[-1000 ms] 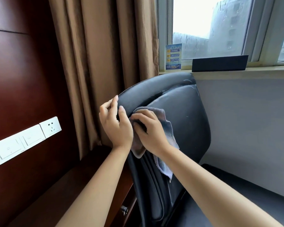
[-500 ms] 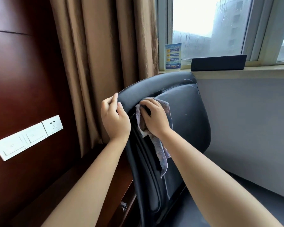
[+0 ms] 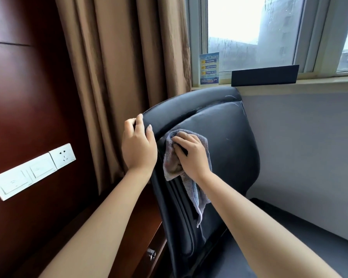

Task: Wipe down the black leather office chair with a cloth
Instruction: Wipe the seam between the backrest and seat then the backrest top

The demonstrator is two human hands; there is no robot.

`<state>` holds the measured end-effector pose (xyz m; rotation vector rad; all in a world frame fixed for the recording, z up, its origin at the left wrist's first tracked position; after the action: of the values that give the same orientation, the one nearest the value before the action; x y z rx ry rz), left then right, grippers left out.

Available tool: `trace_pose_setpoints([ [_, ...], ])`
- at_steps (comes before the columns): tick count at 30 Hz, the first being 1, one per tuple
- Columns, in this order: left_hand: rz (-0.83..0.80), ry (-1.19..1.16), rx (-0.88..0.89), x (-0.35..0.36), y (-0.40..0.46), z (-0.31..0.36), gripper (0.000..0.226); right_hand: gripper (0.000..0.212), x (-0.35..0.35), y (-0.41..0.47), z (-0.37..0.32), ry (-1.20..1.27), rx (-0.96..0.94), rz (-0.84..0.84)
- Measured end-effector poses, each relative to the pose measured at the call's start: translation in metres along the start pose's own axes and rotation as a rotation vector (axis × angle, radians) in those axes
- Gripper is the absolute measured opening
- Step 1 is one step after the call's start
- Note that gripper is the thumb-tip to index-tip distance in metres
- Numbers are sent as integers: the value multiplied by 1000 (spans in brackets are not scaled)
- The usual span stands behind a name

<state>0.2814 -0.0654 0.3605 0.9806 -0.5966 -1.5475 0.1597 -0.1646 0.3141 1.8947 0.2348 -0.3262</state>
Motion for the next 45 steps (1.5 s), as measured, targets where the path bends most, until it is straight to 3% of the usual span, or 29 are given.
trace_pose_setpoints([
  [12,-5,-63,-26,4,-3,-4,45,16,1,36,-11,140,94,54],
  [19,25,-81,-36,11,-5,-5,45,13,-4,-15,-9,34,41,95],
  [25,5,-97,-90,17,-2,-4,47,13,-9,-63,10,13,138,76],
  [35,-29,-103,-75,20,-1,-8,50,14,-1,-5,-8,107,153,80],
  [38,-32,-116,-70,21,-3,-11,53,14,-3,-39,-2,84,166,152],
  [45,-62,-195,-194,25,-27,-15,66,16,0,-145,29,87,427,201],
])
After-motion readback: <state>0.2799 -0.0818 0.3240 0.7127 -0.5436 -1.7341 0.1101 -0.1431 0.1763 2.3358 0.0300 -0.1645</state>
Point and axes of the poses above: each hand's wrist, its own y-axis towards the middle knuckle, its own x-axis out of the palm, z = x × y, the point moved 9 cm from there along y, towards the middle knuckle, and after that the axes turned 8 degrees about -x, right-handed, at the moved point
